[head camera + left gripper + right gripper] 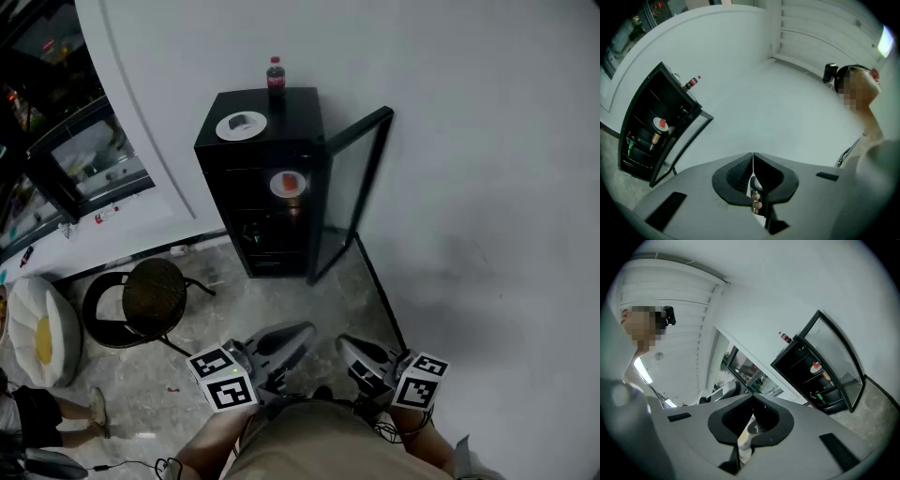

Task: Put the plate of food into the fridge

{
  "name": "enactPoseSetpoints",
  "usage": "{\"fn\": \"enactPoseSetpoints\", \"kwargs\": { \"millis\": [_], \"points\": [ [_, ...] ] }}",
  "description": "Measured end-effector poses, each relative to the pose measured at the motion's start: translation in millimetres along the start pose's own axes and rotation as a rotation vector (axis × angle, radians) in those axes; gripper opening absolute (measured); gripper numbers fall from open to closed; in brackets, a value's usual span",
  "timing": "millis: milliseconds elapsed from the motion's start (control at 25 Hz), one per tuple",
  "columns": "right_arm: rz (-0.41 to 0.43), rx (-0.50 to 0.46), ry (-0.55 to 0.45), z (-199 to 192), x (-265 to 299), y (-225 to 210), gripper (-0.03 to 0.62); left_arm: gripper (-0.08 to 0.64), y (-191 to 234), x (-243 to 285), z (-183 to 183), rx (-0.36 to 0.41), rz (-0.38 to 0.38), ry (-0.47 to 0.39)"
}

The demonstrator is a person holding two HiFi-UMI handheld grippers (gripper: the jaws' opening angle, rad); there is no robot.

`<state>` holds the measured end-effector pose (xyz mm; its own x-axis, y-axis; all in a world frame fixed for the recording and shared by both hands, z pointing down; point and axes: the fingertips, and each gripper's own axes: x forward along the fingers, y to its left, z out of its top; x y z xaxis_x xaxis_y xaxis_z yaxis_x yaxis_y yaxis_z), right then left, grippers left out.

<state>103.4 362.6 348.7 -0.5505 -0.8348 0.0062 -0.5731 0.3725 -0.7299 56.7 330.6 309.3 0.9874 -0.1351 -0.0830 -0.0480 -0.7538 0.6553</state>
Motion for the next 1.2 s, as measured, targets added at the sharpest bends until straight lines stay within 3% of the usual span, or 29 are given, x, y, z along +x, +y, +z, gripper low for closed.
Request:
{"fn": "enactPoseSetpoints", "kwargs": {
  "millis": [320,880,1200],
  "points": [
    [0.004,0.045,-0.015,19,-38,-21,0.02,0.012,-18,39,-3,0.025,0.023,-0.036],
    [0.101,-0.057,0.128,10,-19,-21,0.021,0.012,4,16,13,-0.007,0.153,-0.155],
    [-0.021,-0.067,0.176,9,18,-42,0.021,0.012,38,-3,40,-0.024,0.128,-0.193]
  ]
}}
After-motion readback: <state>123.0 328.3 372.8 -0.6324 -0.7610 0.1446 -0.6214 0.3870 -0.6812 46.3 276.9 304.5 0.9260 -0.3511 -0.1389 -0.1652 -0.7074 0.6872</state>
